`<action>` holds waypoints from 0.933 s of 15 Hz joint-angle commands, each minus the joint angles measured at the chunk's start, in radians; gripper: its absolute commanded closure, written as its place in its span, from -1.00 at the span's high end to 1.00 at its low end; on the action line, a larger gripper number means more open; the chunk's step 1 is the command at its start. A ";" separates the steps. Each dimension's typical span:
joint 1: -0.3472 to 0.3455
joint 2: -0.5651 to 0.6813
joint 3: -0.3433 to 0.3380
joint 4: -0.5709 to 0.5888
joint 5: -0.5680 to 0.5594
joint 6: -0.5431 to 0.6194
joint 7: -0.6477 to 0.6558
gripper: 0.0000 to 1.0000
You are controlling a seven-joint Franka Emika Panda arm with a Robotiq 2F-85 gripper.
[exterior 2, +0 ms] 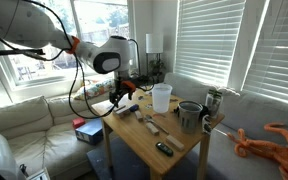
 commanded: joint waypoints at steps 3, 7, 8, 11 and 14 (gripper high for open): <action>-0.020 -0.056 0.026 0.011 -0.017 0.041 0.276 1.00; -0.030 -0.068 0.041 0.019 -0.064 0.070 0.518 1.00; -0.031 -0.069 0.044 0.021 -0.076 0.069 0.572 1.00; -0.025 -0.069 0.051 0.036 -0.101 0.048 0.718 1.00; -0.015 -0.067 0.061 0.051 -0.128 0.015 0.825 1.00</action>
